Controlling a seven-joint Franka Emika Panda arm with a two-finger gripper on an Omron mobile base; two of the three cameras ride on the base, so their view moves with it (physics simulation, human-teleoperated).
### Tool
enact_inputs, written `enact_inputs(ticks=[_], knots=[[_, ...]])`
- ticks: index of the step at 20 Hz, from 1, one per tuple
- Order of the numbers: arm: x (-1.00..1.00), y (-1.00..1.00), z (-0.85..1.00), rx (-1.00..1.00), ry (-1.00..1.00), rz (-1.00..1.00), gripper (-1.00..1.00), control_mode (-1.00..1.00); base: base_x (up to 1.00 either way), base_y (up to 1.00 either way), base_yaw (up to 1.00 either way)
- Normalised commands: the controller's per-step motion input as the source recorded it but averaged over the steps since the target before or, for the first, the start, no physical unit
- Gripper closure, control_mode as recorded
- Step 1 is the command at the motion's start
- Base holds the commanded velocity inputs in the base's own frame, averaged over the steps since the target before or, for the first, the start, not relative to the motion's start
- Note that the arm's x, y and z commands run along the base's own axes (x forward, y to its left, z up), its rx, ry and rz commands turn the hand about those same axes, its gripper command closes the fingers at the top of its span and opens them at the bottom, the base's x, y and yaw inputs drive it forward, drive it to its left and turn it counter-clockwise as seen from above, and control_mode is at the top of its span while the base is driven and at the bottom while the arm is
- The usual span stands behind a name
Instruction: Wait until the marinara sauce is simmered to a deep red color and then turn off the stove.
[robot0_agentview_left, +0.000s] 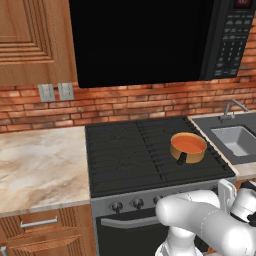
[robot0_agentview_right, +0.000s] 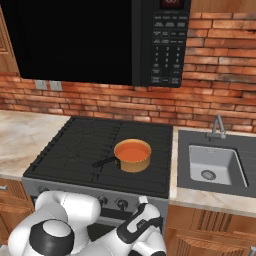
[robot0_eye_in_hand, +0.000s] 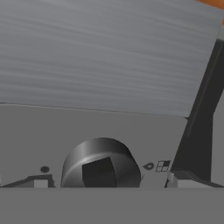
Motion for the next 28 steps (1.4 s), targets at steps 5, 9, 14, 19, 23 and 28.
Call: enact_inputs(ticks=[5, 9, 14, 19, 23, 28], knots=[[0.00, 0.00, 0.00, 0.00, 0.00, 0.00, -1.00, -1.00, 0.00, 0.00, 0.00], [0.00, 0.00, 0.00, 0.00, 0.00, 0.00, -1.00, -1.00, 0.00, 0.00, 0.00], [0.00, 0.00, 0.00, 0.00, 0.00, 0.00, -1.00, -1.00, 0.00, 0.00, 0.00], [0.00, 0.00, 0.00, 0.00, 0.00, 0.00, -1.00, -1.00, 0.00, 0.00, 0.00], [0.00, 0.00, 0.00, 0.00, 0.00, 0.00, -1.00, -1.00, 0.00, 0.00, 0.00], [0.00, 0.00, 0.00, 0.00, 0.00, 0.00, -1.00, -1.00, 0.00, 0.00, 0.00]])
